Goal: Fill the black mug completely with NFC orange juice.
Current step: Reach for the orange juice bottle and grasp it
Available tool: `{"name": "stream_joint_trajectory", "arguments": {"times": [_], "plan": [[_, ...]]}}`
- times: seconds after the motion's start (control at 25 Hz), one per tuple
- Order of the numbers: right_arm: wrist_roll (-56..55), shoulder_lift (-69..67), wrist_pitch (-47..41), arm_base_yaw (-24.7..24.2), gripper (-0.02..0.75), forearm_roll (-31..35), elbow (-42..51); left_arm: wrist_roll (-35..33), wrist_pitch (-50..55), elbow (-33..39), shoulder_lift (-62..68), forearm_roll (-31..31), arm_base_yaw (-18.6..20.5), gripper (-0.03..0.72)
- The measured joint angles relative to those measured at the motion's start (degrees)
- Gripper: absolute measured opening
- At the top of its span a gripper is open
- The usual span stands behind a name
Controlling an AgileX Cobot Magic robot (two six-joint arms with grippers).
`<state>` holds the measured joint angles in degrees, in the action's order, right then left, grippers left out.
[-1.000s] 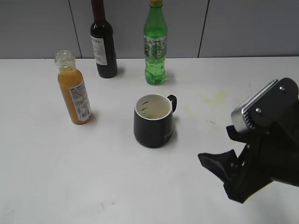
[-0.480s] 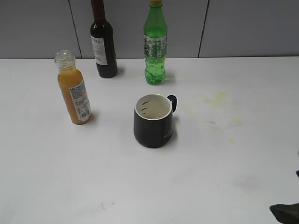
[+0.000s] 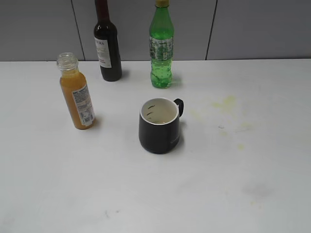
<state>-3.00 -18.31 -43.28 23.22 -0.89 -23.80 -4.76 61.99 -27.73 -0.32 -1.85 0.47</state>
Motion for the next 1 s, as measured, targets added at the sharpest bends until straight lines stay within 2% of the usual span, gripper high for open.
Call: {"name": "stream_joint_trajectory", "arguments": {"times": [0.12,0.4,0.72,1.0], "plan": [[0.0,6.7,-0.2,-6.8,0.595,0.0,0.0,0.0,0.0,0.0,0.0,0.0,0.0,0.235],[0.0,18.3,-1.3,-15.3,0.595,0.1,-0.3,0.0,-0.1,0.0,0.0,0.0,0.0,0.235],[0.6,18.5,-9.6,-16.9,0.595,0.4,0.1,0.0,0.0,0.0,0.0,0.0,0.0,0.235],[0.8,18.5,-10.6,-16.9,0.595,0.4,0.2,0.0,0.0,0.0,0.0,0.0,0.0,0.235]]}}
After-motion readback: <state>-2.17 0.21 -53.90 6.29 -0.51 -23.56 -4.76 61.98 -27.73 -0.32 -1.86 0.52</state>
